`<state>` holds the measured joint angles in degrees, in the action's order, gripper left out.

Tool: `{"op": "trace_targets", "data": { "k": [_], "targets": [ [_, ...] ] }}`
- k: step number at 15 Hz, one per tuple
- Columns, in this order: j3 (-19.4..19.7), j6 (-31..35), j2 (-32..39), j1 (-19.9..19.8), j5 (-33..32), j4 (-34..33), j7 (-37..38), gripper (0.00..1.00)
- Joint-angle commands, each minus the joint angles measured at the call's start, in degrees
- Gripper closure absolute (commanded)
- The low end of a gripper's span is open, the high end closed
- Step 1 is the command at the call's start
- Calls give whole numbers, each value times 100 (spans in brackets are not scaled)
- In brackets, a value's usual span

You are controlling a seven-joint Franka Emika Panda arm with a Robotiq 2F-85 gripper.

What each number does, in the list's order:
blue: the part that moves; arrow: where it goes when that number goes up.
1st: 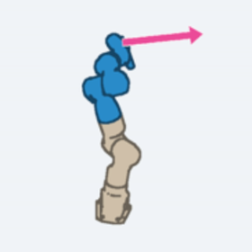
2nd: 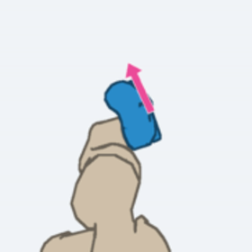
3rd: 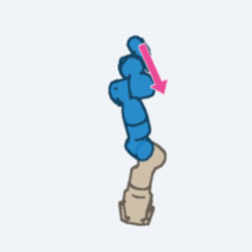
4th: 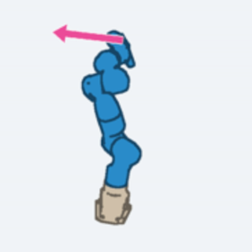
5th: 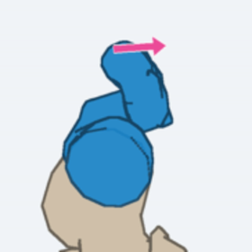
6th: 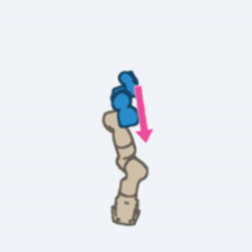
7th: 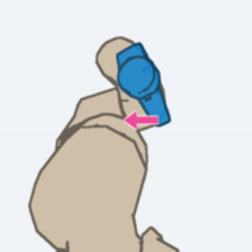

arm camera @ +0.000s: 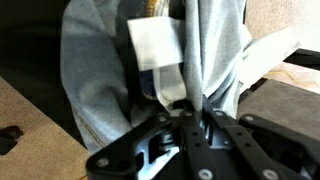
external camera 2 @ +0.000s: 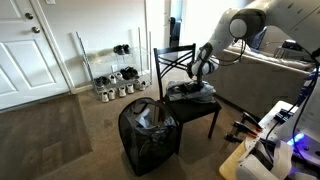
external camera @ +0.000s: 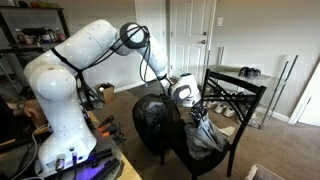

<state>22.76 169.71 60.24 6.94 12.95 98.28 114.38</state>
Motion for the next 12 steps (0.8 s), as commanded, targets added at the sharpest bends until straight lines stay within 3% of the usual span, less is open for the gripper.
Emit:
{"op": "trace_targets", "data": {
  "k": [1, 8, 12],
  "targets": [
    [166, 743, -914, 438, -42, 1371, -212, 97],
    [-92, 2126, -2530, 516, 171, 3243, -1163, 97],
    [-182, 2361, -3442, 449, 429, 3952, -1774, 97]
  ]
}}
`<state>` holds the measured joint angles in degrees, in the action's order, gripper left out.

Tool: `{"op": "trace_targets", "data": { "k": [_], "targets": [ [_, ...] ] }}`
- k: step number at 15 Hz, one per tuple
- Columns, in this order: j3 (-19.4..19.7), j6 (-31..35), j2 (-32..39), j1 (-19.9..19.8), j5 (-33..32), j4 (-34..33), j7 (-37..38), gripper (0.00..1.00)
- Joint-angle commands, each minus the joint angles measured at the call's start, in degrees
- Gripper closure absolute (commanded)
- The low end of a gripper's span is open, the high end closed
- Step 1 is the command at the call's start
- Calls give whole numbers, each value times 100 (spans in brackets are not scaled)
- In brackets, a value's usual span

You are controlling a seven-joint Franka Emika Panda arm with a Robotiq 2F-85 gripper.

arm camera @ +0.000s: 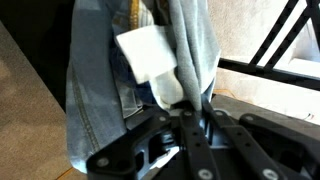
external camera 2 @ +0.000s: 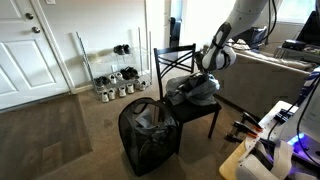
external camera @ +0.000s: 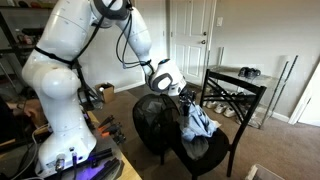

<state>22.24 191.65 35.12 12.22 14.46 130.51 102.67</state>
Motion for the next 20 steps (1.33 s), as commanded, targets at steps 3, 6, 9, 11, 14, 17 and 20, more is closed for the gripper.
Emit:
{"op": "trace_targets", "data": {
  "k": [3, 6, 9, 11, 14, 17, 20],
  "targets": [
    [-261, 48, -1355, -228, 483, 939, -949, 97],
    [-235, -74, -1568, -316, 129, 1040, -668, 97],
    [-156, -41, -1259, -189, 256, 880, -573, 90],
    [-188, -49, -1297, -245, 251, 897, -573, 90],
    [-199, -50, -1300, -246, 251, 901, -573, 90],
    [-203, -51, -1300, -246, 251, 901, -573, 90],
    [-203, -51, -1300, -246, 251, 901, -573, 90]
  ]
}}
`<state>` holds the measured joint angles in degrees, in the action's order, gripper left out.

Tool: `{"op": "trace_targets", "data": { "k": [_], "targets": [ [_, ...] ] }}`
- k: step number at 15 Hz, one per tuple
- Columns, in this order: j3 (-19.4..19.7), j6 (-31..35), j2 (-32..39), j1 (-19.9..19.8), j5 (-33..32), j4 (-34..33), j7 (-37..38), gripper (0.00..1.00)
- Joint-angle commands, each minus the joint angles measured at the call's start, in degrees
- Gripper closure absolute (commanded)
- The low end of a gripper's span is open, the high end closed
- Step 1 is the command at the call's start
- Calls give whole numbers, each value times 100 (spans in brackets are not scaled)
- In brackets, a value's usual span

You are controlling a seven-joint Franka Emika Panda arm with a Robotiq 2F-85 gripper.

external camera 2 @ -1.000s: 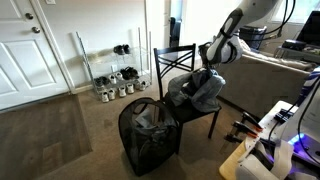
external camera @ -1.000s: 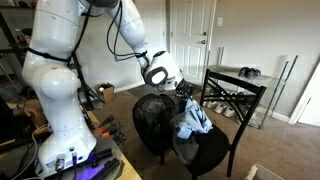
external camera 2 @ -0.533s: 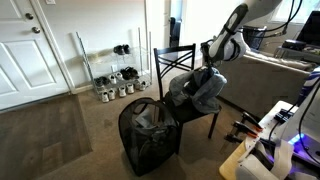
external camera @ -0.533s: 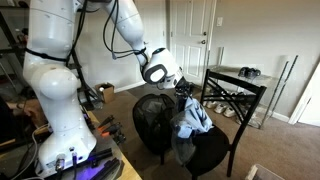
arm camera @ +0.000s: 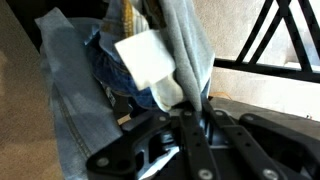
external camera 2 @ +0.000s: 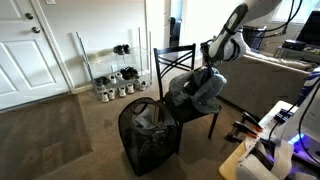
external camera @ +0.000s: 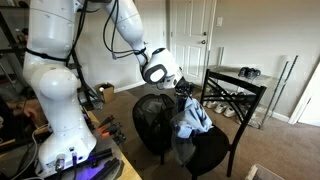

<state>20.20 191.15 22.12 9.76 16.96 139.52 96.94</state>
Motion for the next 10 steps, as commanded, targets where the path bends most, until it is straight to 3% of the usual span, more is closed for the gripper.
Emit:
{"op": "trace_targets", "data": {
  "k": [1, 2, 4, 10],
  "targets": [
    [0, 0, 0, 0, 0, 0, 0, 90],
    [0, 0, 0, 0, 0, 0, 0, 97],
    [39, 15, -20, 183, -33, -30, -73, 97],
    [628, 173, -68, 1447, -61, -304, -366, 97]
  ]
}}
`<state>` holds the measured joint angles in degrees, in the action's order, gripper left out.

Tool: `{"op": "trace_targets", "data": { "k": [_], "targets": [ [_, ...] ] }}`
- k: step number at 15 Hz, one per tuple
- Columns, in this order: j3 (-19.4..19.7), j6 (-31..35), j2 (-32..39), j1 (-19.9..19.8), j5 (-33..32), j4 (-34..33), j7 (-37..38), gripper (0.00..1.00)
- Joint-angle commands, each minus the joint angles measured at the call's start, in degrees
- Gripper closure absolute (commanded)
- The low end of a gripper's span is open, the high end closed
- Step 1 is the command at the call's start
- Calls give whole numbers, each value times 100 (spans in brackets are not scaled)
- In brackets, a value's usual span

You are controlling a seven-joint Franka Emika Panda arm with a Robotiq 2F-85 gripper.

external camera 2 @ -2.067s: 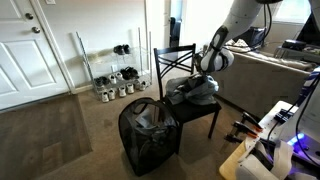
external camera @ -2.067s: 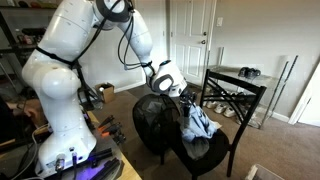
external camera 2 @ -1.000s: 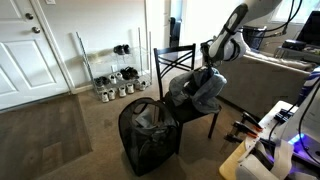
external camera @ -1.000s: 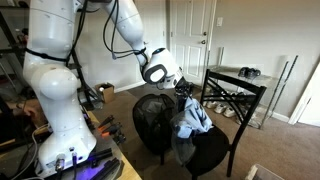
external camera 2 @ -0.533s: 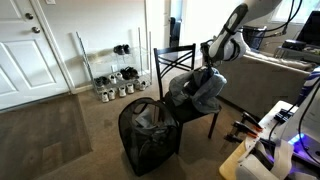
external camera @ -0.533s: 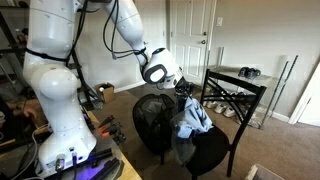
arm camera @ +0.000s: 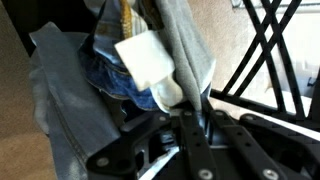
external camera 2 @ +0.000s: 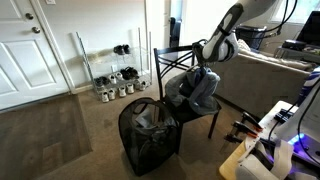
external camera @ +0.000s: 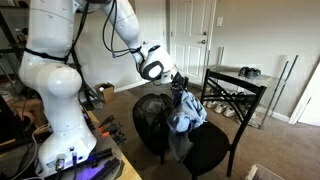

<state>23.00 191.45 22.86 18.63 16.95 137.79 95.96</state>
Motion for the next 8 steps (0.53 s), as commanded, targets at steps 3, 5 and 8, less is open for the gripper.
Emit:
{"op": "trace_targets", "data": {
  "k": [3, 5, 8],
  "targets": [
    [376, 227, -157, 855, -166, -371, -397, 97],
    [192, 288, -157, 791, -311, -519, -410, 97],
    [-235, 380, -135, 471, -630, -698, -321, 97]
  ]
}}
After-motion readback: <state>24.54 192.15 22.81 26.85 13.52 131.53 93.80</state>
